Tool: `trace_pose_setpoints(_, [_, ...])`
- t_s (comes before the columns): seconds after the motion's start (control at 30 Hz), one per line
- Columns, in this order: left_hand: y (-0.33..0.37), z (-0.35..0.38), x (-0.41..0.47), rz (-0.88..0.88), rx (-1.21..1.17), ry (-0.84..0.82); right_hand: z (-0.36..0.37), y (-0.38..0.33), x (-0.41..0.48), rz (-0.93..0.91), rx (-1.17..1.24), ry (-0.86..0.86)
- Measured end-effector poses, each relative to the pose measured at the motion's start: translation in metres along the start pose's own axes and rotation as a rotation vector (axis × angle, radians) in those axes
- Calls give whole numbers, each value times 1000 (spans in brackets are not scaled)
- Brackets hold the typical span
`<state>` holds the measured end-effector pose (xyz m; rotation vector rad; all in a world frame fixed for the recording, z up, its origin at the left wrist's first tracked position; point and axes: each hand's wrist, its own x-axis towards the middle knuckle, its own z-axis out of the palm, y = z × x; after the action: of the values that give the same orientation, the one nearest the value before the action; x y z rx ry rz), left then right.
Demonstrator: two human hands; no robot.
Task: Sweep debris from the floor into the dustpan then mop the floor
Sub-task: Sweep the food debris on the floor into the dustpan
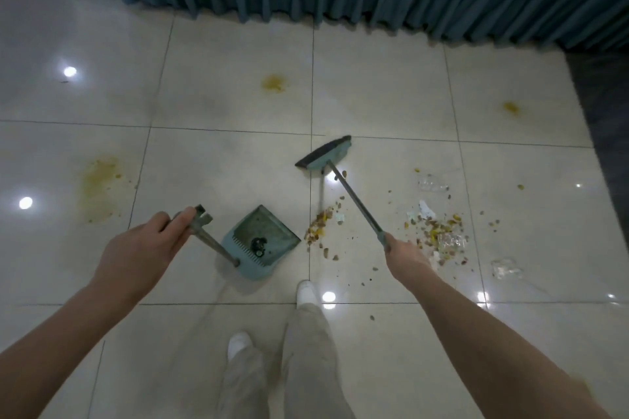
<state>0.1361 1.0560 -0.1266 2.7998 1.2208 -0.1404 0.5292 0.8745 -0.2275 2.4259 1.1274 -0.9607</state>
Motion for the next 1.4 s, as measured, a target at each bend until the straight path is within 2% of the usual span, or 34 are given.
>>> trace_pose_setpoints(0.17, [-4,-1,-15,74,-37,53,73,18,-99,156,133,-67])
trace_pose_setpoints(0.33, [-7,-3,-39,160,-63,26,145,28,-201,214,176,-75])
trace_pose_setpoints(0.53, [-10,-11,-61,191,-74,-1,138,22,-233,247,260,49])
trace_pose_setpoints(0.7, [-23,-25,-62,228,-46,1,98,14,-220,227,316,127])
trace_pose_setpoints(0.9, [-30,-55,-17,276,-11,42,45,17,-181,247,391,204])
trace_pose_setpoints(1.1, [6,-73,66,378,57,-13,-14,58,-104,295,429,235])
trace_pose_setpoints(1.4, [72,-58,227,435,15,2,-82,139,42,396,473,198])
